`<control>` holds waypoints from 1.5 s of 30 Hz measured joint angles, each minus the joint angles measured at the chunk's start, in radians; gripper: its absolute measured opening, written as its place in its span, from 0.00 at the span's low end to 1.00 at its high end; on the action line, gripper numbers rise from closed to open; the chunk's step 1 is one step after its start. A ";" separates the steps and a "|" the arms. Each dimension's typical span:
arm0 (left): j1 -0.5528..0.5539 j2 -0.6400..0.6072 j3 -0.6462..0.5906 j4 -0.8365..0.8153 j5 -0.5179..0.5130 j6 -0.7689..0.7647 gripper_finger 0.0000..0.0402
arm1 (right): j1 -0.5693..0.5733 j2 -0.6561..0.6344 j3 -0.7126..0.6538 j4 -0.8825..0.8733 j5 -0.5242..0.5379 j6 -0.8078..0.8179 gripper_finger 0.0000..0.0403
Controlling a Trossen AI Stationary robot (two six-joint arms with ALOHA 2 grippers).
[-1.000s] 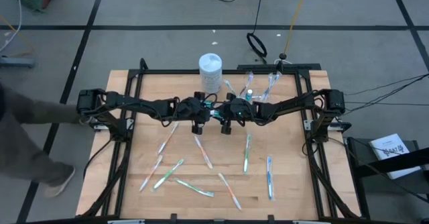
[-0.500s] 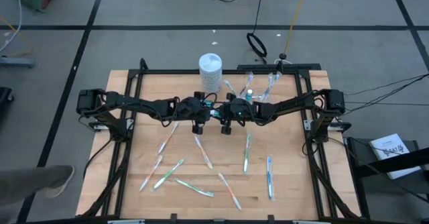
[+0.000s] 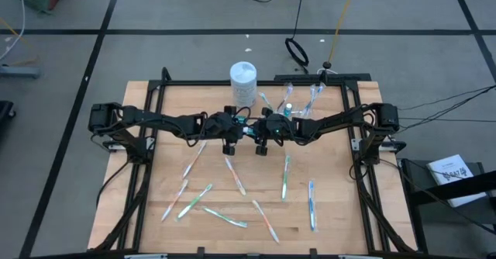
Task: Pick & Place toothbrushing station
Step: Put the blue mouthwash into the transparent organizer
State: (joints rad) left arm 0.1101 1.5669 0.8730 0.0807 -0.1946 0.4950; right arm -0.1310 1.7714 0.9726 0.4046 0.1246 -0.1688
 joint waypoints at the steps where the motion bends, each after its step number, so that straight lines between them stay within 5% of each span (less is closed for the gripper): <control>1: 0.000 0.000 0.000 0.000 0.000 0.000 0.30 | 0.000 0.000 0.000 0.000 0.000 0.000 0.34; 45: -0.001 0.000 0.000 0.022 -0.014 -0.087 0.30 | -0.001 0.000 0.001 -0.047 0.006 -0.027 0.33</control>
State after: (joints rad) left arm 0.1089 1.5669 0.8730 0.1024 -0.2084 0.4080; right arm -0.1317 1.7710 0.9733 0.3576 0.1306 -0.1959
